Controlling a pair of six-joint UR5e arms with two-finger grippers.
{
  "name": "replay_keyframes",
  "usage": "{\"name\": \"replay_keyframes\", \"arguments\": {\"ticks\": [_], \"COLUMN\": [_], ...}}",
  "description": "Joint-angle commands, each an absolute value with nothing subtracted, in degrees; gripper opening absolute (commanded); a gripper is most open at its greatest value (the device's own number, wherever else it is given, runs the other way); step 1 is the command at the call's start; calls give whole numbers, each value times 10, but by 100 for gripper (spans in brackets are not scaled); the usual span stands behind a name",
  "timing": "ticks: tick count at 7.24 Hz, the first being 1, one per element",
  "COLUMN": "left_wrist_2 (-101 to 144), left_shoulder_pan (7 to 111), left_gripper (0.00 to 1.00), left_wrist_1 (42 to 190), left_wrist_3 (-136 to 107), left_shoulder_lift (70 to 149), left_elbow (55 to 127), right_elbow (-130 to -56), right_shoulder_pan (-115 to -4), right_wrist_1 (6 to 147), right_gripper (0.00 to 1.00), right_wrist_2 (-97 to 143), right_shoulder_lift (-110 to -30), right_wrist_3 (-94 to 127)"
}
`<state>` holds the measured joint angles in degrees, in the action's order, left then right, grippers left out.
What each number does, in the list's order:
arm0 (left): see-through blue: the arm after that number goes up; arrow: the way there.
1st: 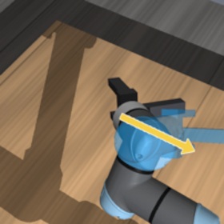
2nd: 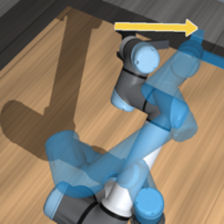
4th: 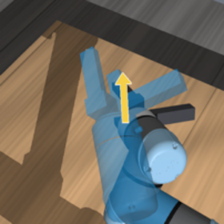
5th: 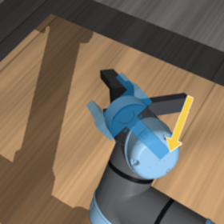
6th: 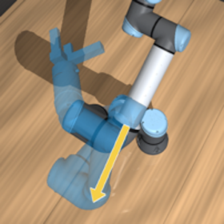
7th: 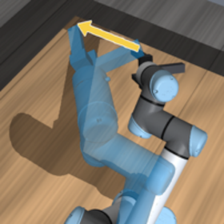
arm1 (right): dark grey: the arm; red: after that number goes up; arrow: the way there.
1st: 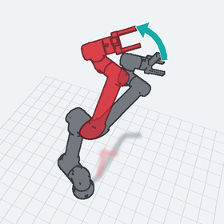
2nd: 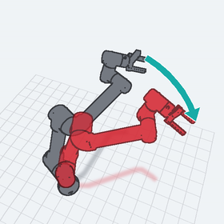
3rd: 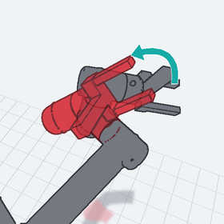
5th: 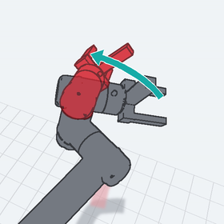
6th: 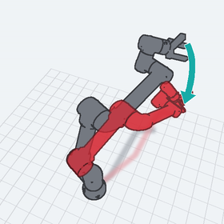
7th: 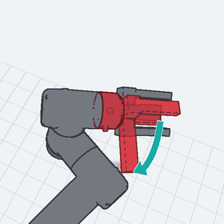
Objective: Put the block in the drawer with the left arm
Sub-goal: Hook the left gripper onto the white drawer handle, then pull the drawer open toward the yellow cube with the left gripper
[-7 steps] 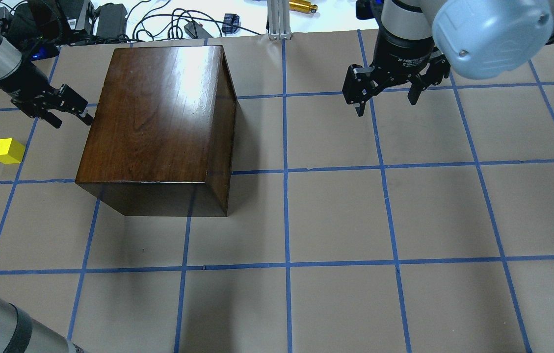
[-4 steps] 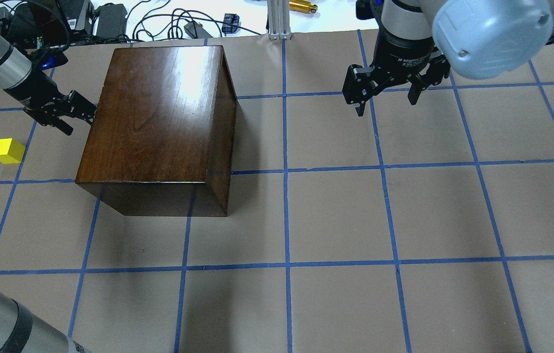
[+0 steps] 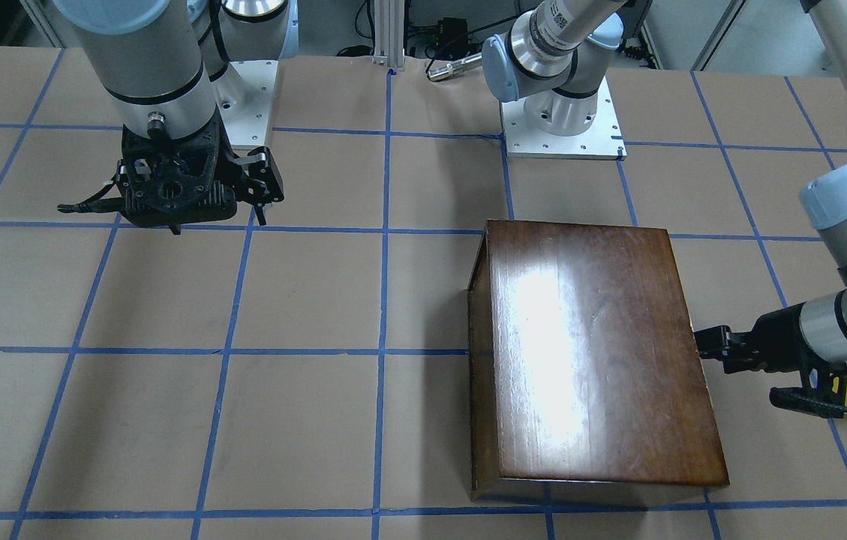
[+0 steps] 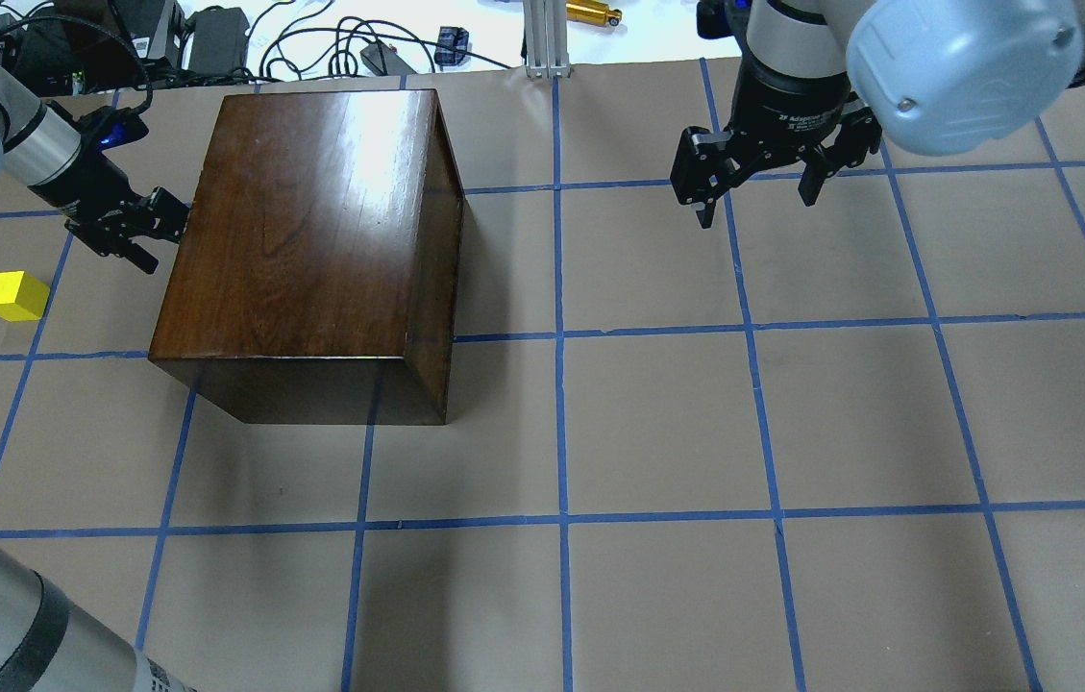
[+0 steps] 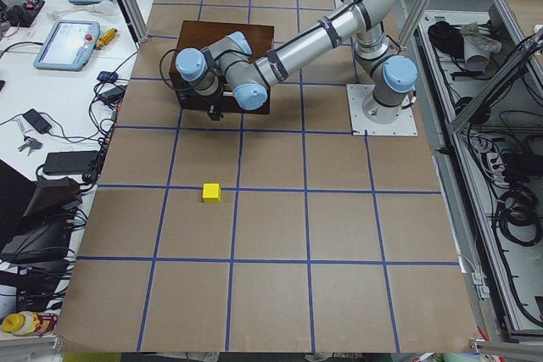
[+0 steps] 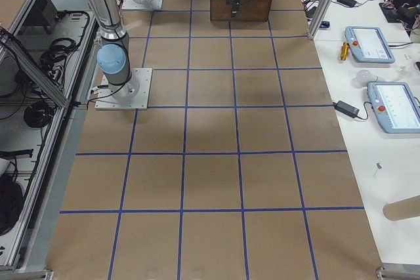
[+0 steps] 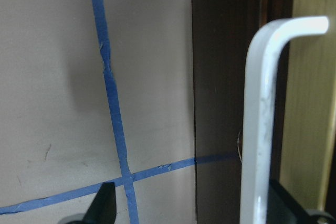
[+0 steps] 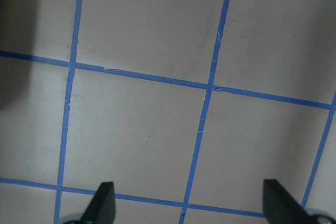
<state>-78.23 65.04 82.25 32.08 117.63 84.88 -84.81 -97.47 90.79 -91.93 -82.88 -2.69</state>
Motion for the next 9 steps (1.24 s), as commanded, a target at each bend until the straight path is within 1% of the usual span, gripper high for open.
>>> {"name": "replay_keyframes", "arguments": {"ticks": [1,3,9], "left_wrist_2": [-782,-783,-786], "left_shoulder_pan": [650,640,538], "left_gripper": [100,100,100], "left_wrist_1": [822,822,792], "left_wrist_3": [321,325,337], "left_shoulder_lift": [1179,1182,1186], "left_elbow": [848,847,846], "right_elbow": [-848,-848,-848], "right_shoulder_pan": [-975,-975,-975], "right_wrist_1": [908,908,908], "right_gripper": [100,100,100], "right_wrist_2": [-919,-919,-919], "right_shoulder_lift": [-829,-829,-829], "right_wrist_3": [-26,-27,-26]}}
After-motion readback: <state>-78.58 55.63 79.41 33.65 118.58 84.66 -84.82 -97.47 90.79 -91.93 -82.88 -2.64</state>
